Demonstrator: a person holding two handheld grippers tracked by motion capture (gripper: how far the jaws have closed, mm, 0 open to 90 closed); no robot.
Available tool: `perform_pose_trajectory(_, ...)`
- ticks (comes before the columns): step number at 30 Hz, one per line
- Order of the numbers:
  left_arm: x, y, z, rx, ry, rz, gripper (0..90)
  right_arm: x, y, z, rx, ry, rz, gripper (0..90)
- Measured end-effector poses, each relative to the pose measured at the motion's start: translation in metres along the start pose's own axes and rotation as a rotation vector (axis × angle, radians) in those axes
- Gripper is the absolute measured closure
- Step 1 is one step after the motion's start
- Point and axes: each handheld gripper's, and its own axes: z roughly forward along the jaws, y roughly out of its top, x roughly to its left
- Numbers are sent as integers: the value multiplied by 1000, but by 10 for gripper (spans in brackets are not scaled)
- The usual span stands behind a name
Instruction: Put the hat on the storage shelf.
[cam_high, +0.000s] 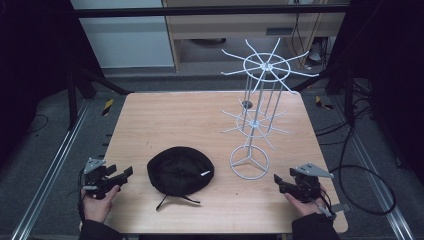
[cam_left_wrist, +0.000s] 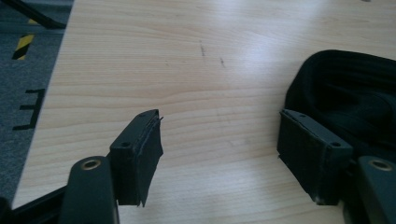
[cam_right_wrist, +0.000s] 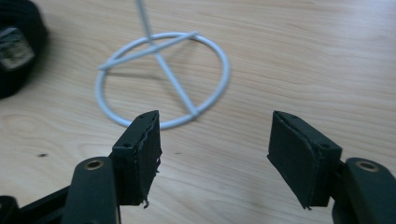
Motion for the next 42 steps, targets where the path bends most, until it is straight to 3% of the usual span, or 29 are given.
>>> perform_pose_trajectory(8, -18, 2, -6, -23, -33, 21, 311, 31, 5, 1, -16, 72, -62, 392)
perform_pose_trajectory(9, -21, 2, -7, -29, -37, 22, 333, 40, 7, 3, -28, 100, -67, 404)
perform_pose_trajectory(14, -30, 3, -7, -47, -54, 17, 386, 60, 9, 7, -49, 139, -108, 429)
perform_pose_trajectory(17, -35, 3, -5, -47, -50, 23, 400, 67, 10, 10, -49, 158, -117, 437)
perform_pose_trajectory(22, -42, 4, -2, -42, -48, 30, 424, 93, 19, 20, -36, 217, -165, 448)
perform_pose_trajectory(32, -52, 4, 8, -4, -59, 45, 428, 124, 35, 35, -38, 265, -199, 455)
perform_pose_trajectory(42, -62, 3, 27, 70, -54, 83, 445, 134, 54, 54, -44, 263, -183, 448)
